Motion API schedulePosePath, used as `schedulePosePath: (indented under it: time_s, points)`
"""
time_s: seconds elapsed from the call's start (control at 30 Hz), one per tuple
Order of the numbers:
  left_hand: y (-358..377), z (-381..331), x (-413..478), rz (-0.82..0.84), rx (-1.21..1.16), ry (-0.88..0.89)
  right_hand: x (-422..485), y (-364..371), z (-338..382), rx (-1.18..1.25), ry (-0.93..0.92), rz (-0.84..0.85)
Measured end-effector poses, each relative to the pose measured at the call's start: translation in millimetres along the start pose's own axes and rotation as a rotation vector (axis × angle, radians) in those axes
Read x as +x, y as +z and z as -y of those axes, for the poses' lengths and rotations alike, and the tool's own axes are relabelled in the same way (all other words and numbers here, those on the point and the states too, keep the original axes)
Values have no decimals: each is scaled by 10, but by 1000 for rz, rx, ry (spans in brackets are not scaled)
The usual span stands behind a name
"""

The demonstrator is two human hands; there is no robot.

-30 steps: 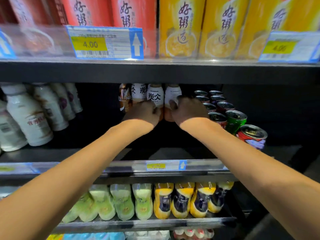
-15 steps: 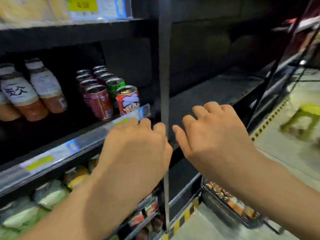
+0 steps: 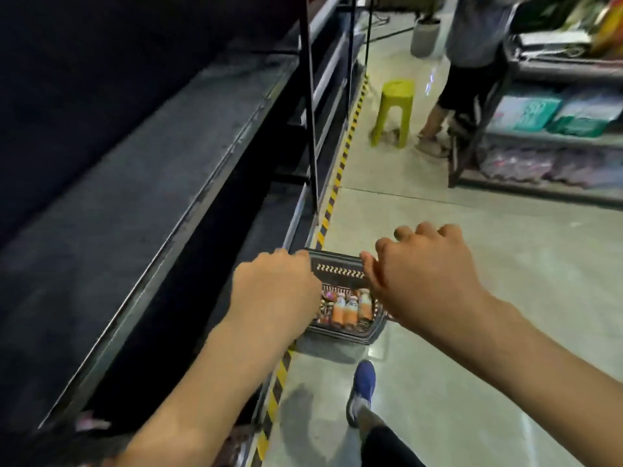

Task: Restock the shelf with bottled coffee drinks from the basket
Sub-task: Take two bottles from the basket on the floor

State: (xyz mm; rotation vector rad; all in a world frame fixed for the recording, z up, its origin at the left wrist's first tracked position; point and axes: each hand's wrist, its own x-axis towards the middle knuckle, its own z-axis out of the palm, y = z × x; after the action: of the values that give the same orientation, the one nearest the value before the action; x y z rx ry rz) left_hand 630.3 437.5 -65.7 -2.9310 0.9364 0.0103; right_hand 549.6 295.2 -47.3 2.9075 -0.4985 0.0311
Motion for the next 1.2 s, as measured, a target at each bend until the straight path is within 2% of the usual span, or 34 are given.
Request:
schedulePosePath:
  time_s: [0.13, 0.23, 0.43, 0.63, 0.8, 0.97, 1.07, 1.2]
  points:
    - [586, -246, 990, 232, -69, 23, 736, 713, -336, 24, 98, 174]
    - [1088, -346, 1621, 394, -89, 23, 1187, 1210, -505, 93, 97, 389]
    - [2190, -414, 2553, 593, -117, 49, 1961, 2438, -535, 211, 149, 686]
    - [3705, -329, 3359, 745, -116, 44, 2516, 4098, -189, 442, 305, 900]
    - [5393, -198, 3880, 845, -137, -8, 2788, 5759, 335, 667, 500, 1029]
    - [7103, -84, 4171, 797, -336, -196, 2982, 7330, 923, 941, 806, 1056]
    - [7942, -48, 4303, 747, -543, -416, 3026, 8118, 1171, 953, 897, 1048]
    - [8757, -60, 4431, 756, -545, -553, 2981, 8809, 1471, 917, 922, 1002]
